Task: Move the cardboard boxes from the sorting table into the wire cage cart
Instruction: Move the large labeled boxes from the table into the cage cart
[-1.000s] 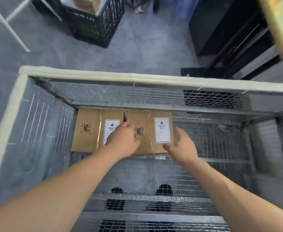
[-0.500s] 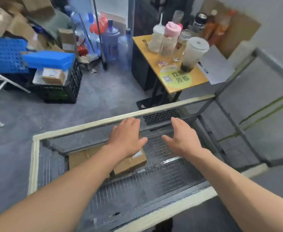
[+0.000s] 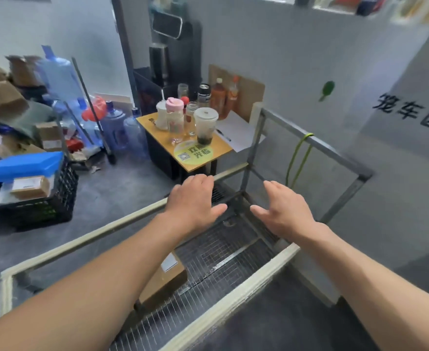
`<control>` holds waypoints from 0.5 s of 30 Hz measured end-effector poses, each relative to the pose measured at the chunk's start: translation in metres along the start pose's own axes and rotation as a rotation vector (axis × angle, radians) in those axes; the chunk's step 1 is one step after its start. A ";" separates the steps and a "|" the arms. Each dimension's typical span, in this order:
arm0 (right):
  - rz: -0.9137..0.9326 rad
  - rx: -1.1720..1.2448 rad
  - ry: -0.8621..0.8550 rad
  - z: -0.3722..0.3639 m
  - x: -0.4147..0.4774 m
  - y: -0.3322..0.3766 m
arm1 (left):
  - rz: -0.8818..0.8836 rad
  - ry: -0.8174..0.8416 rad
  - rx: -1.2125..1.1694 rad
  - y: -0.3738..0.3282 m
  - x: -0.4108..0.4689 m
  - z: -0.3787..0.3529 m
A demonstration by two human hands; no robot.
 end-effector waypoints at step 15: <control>-0.271 -0.057 -0.185 0.122 -0.152 -0.126 | -0.356 -0.093 -0.012 -0.214 -0.047 0.038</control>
Point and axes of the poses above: each hand's wrist, its own x-axis towards the middle knuckle, its own z-axis out of the back of the hand, y = z × x, the point moved 10 cm from there along x, towards the middle knuckle, and after that the axes turned 8 degrees about z, right-handed, at the moved point
